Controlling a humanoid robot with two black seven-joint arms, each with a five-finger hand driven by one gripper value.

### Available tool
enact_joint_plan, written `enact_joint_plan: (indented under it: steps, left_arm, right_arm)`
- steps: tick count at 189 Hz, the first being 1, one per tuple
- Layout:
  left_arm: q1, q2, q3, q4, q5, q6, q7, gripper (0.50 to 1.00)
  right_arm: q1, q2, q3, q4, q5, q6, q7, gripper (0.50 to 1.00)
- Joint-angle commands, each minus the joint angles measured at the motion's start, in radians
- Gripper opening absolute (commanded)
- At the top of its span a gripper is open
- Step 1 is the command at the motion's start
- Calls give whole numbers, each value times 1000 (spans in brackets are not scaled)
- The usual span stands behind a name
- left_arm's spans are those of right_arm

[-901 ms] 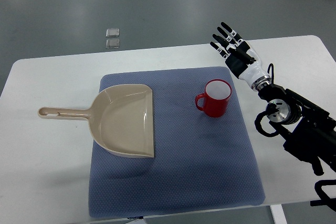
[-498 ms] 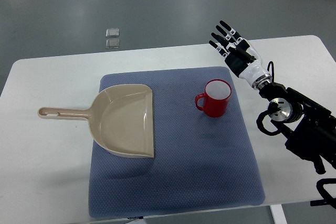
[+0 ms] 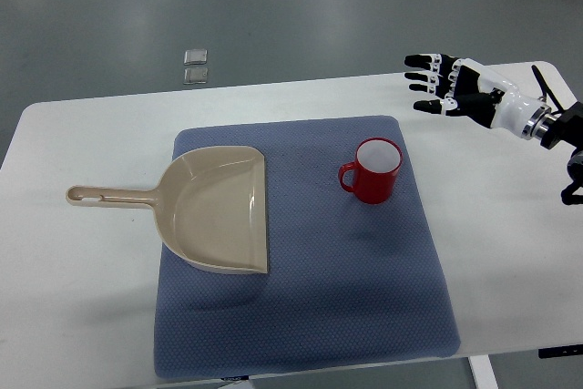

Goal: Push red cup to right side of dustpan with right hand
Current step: 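Move the right hand down toward the red mug's far side, then wrap the right hand fingers around the red mug's body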

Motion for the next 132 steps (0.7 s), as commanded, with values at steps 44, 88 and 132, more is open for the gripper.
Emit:
enact_joint_plan:
  steps: [44,88,132]
  left_arm:
    - [0,0,0,0,-1,0,0,1000]
    - [0,0,-3,2,0,0,0,1000]
    - [0,0,-3,0,0,0,0,1000]
  right_arm:
    - [-80,4,-6,23,-171,0,127,934]
    - [-132,48,-9,23,-172,0,174,934]
    - [-143,108,-65,23,-177,-51,183,934]
